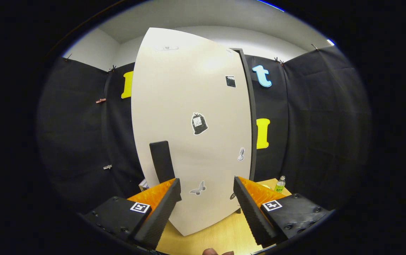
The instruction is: Open the shoe cabinet door, grab the shoes and put them into the shoe cabinet, then close the shoe cabinet door.
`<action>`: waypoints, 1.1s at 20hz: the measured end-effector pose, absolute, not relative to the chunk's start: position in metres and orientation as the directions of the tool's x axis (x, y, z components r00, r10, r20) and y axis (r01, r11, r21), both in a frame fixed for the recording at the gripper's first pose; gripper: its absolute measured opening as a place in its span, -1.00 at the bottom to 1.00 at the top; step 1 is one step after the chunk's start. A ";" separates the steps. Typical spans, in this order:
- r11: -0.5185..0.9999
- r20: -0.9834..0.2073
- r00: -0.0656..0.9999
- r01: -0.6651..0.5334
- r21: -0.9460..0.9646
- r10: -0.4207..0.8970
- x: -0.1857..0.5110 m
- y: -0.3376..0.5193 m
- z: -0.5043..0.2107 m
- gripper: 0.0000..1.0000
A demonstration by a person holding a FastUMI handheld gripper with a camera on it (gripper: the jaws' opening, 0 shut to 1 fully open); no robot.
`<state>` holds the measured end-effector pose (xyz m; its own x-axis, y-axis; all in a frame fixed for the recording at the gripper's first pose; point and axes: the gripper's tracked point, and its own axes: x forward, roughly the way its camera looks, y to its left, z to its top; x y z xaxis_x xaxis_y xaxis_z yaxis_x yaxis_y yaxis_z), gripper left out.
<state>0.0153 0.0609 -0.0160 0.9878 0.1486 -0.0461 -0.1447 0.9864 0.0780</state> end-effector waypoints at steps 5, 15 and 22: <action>0.989 -0.038 0.991 -0.126 0.072 0.129 0.017 0.059 -0.016 0.97; 0.995 -0.046 0.996 -0.073 0.073 0.077 0.023 0.040 -0.019 0.98; 0.997 -0.056 0.998 -0.033 0.075 0.038 0.028 0.024 -0.021 0.97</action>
<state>0.0281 0.0242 -0.0212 0.9977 0.0377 -0.0561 -0.0334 0.9966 0.0750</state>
